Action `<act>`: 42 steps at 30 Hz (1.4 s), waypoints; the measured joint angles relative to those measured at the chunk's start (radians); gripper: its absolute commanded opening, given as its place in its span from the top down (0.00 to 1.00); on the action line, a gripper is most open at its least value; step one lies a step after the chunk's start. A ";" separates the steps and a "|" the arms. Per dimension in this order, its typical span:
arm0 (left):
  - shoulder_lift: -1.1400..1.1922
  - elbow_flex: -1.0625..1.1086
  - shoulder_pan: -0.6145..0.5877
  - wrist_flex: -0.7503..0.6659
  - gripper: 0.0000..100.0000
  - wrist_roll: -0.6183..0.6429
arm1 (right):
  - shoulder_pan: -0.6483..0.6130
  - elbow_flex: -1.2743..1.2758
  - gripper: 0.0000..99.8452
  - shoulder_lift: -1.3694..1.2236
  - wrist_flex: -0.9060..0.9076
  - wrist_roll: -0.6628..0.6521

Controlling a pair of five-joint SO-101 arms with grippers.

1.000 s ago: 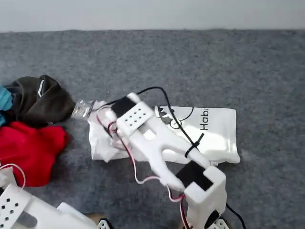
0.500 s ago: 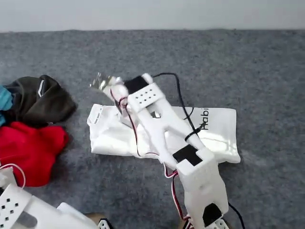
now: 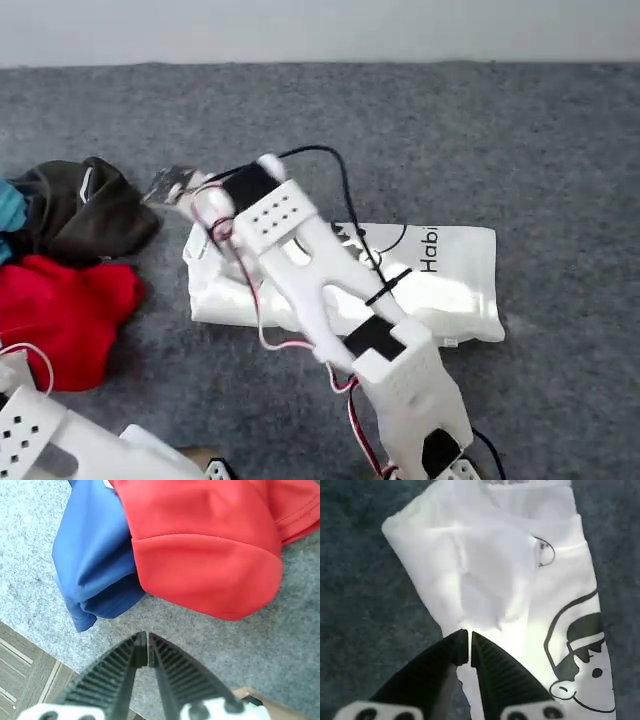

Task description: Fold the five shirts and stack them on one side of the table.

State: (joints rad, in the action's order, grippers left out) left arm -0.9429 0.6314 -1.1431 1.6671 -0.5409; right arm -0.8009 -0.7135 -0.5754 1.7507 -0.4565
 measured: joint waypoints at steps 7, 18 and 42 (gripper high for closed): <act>0.000 0.000 0.000 0.000 0.99 0.000 | 0.005 0.000 0.99 -0.149 -0.181 0.000; 0.000 0.000 0.000 0.000 0.99 0.000 | 0.074 -0.126 0.99 -0.236 -0.198 0.000; 0.000 0.000 0.000 0.000 0.99 0.000 | 0.153 0.143 0.99 -0.117 0.003 0.072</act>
State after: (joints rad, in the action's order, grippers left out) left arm -0.9429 0.6314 -1.1431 1.6671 -0.5409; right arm -0.6475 -0.5708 -0.6920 1.7538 -0.3844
